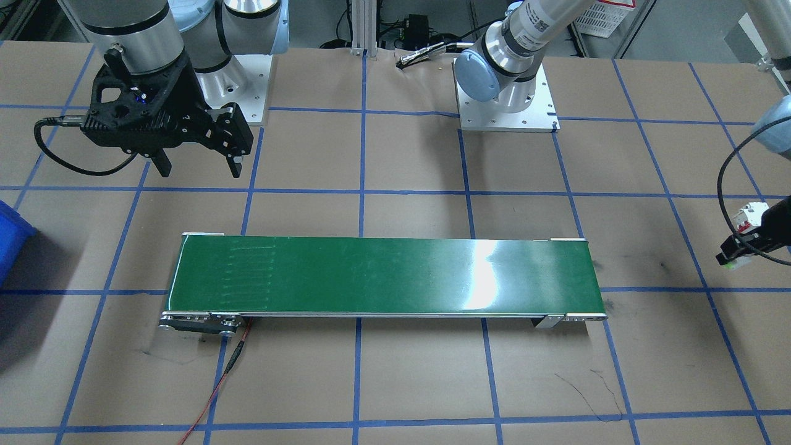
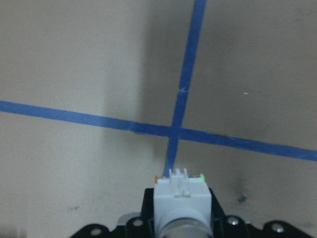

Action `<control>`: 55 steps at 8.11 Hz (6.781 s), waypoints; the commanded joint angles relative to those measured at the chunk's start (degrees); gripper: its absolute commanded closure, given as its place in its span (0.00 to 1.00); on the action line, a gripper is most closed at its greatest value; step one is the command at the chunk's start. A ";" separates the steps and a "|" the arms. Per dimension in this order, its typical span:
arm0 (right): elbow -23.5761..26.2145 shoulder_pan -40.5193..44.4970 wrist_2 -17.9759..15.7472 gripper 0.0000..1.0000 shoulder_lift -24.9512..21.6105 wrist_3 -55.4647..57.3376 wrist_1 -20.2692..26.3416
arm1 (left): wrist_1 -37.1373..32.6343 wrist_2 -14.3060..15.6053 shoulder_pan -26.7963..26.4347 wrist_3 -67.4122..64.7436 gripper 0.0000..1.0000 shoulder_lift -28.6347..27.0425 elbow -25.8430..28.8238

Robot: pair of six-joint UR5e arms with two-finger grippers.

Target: Move button from left to right

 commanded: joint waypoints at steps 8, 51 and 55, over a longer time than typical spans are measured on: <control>0.51 -0.18 -0.13 0.00 0.35 -0.60 0.09 | -8.19 -3.46 -25.86 -14.62 1.00 7.67 -0.77; 6.67 1.67 25.27 0.00 20.83 5.11 -17.22 | -23.84 4.45 -30.35 -28.33 0.00 25.78 -1.64; 8.15 1.67 24.40 0.00 21.27 4.94 -16.08 | -23.40 4.27 -29.82 -28.07 0.00 25.43 -1.56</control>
